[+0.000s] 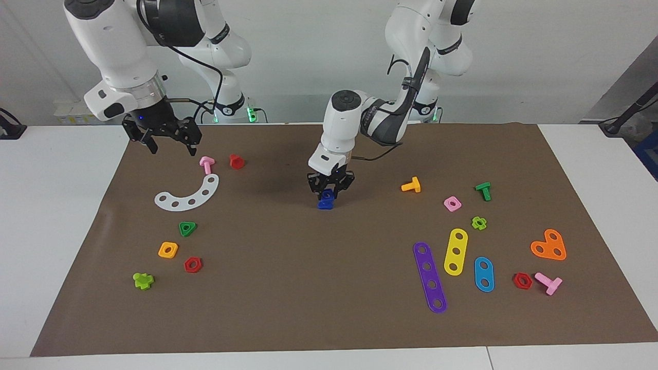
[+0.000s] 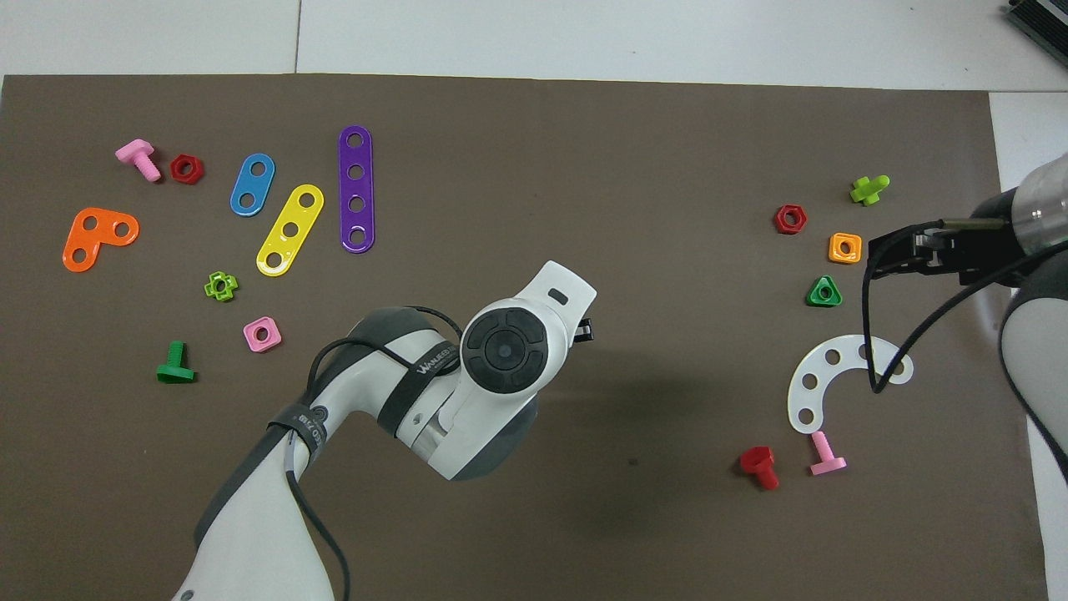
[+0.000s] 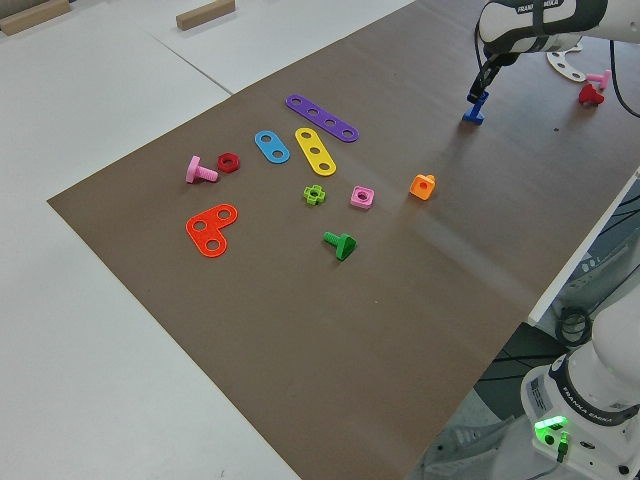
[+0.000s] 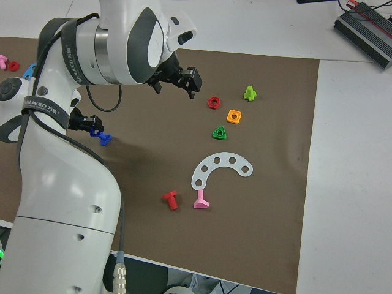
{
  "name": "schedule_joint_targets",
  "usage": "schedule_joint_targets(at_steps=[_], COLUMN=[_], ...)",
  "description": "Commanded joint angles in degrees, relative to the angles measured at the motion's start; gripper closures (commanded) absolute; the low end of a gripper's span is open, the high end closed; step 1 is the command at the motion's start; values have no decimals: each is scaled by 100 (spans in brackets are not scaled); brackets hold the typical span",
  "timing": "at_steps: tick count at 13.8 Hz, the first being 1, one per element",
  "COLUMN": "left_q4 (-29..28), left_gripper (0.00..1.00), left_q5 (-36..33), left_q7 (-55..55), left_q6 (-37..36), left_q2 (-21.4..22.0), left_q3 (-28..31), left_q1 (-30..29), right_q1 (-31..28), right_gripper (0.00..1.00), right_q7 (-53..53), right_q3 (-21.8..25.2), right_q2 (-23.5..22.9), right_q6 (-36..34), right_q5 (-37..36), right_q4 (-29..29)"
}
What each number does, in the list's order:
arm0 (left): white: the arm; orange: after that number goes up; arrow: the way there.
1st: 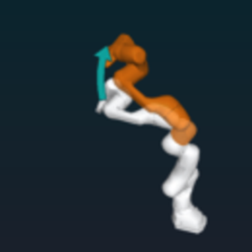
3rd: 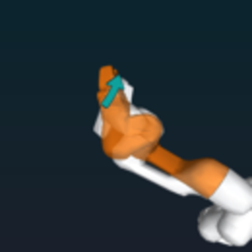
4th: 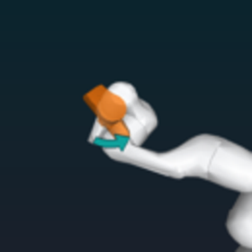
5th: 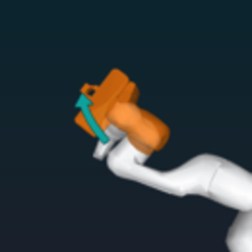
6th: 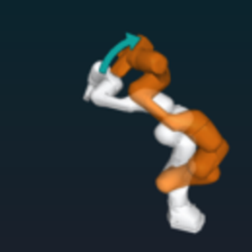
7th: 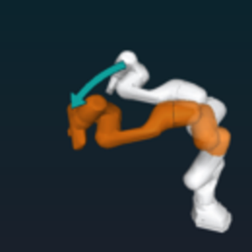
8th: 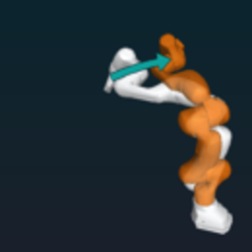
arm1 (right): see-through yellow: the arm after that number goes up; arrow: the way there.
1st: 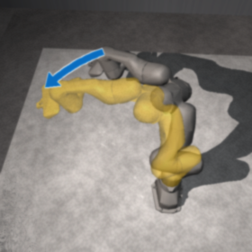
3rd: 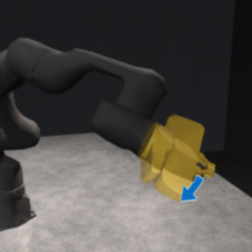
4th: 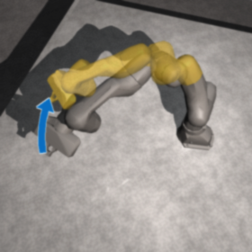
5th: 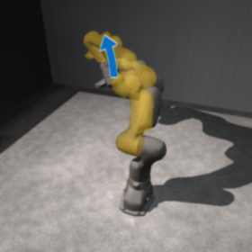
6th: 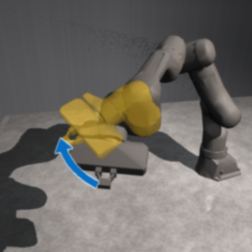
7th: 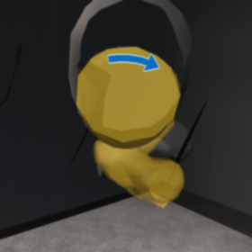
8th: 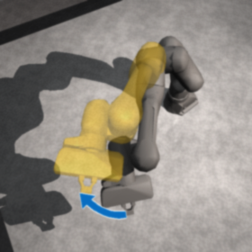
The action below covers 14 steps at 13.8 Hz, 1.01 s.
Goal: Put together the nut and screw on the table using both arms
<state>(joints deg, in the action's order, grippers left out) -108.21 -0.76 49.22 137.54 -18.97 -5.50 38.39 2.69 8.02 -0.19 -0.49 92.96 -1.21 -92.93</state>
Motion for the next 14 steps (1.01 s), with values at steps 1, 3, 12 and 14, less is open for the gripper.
schedule_joint_targets(at_steps=[1,3,12,14], left_q4=[37,-16,-297,-297], left_gripper=[62,62,61,45], left_q5=[23,23,23,23], left_q7=[44,35,0,0], left_q6=[97,115,642,634], left_q2=[-133,-150,-299,-309], left_q3=[84,84,84,84], left_q1=[142,142,124,124], right_q1=[-32,-32,-23,-23], right_gripper=[2,2,2,2], right_q7=[-152,-169,-169,-169], right_q3=[-16,-16,-25,-25], right_q2=[23,23,32,32], right_q6=[-68,-59,-59,-59], right_q5=[121,121,121,121], right_q4=[29,29,29,29])
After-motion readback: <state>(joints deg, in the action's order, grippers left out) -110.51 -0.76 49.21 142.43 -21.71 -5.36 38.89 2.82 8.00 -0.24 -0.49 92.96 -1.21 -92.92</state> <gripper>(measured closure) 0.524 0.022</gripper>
